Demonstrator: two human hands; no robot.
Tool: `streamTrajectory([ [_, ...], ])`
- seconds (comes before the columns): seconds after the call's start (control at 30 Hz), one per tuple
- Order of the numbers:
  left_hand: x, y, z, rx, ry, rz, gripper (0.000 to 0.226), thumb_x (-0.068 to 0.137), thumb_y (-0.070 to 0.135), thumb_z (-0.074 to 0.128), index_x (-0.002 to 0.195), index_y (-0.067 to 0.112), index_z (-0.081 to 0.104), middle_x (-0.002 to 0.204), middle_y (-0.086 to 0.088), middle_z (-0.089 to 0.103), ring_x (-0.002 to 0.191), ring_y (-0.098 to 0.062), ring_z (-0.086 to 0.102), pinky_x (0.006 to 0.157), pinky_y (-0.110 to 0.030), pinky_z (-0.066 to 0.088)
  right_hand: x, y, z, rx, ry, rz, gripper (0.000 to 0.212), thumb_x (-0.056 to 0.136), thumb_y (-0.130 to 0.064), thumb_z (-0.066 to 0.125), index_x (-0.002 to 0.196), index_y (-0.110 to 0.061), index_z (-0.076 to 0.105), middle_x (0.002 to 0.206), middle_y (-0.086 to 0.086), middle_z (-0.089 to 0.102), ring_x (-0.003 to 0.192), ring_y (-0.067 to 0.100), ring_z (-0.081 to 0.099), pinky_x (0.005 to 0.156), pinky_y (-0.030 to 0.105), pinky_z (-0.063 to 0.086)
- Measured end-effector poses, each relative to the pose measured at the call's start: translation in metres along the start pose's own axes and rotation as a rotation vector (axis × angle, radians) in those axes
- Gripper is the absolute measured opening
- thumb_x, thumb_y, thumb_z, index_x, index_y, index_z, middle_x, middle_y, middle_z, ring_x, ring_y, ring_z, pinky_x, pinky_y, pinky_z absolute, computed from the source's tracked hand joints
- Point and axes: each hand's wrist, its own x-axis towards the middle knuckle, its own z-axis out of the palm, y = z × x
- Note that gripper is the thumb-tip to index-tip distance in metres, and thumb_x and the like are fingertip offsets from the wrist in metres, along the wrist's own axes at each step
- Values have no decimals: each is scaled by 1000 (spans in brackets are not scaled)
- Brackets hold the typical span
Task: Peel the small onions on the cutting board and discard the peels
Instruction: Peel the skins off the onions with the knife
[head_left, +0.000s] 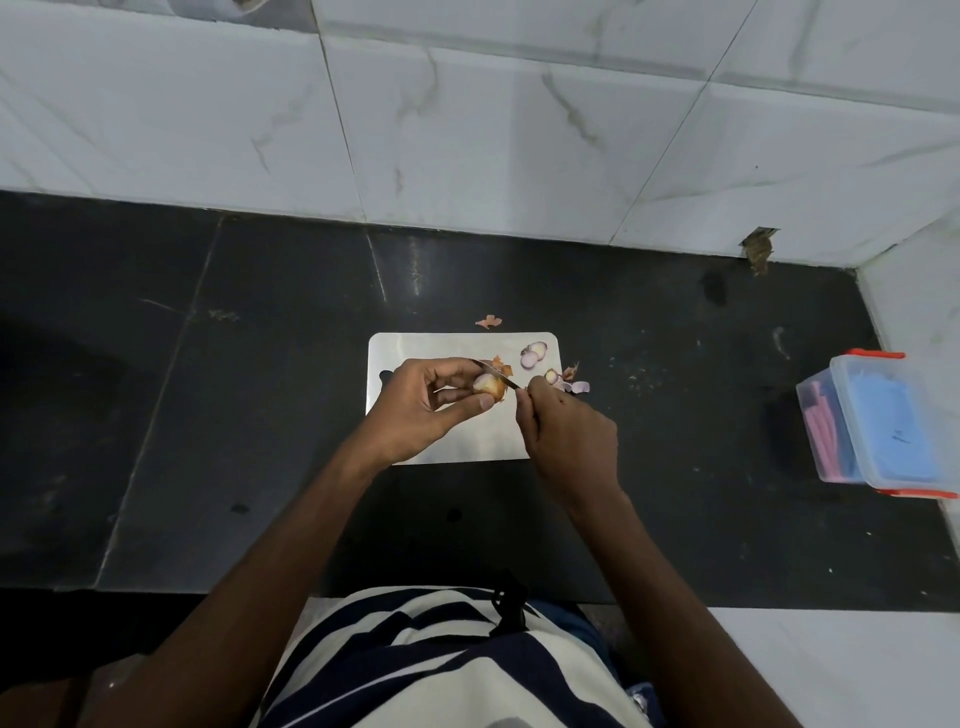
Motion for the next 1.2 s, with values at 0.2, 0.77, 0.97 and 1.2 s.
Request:
streamTrajectory([
  [0.2,1,-2,0,-41,22,-17,37,95,13,84,131,10,78,126,2,82,120,-15,77,114,-46,58,-1,-15,8,3,69,102,38,105,-42,38,75,-21,51,55,-6,48,45,15,30,48,21,20],
  [0.77,-5,4,3,108,-17,58,42,92,12,86,133,16,78,131,7,79,121,-9,75,111,-38,59,5,-8,0,56,-155,389,35,114,-41,35,93,-18,52,75,-5,46,65,23,51,62,33,36],
  [0.97,-12,4,3,223,8,80,61,87,16,92,144,22,70,130,11,79,121,-7,75,111,-42,59,10,13,-5,603,-88,375,45,102,-65,46,94,-28,71,77,-9,71,79,20,67,67,44,55],
  [1.2,-14,20,6,442,-9,175,72,86,17,92,149,26,60,126,18,80,112,-2,74,108,-31,59,10,4,-21,579,-110,159,35,88,-65,74,96,-32,81,66,-14,64,62,9,60,60,26,46],
])
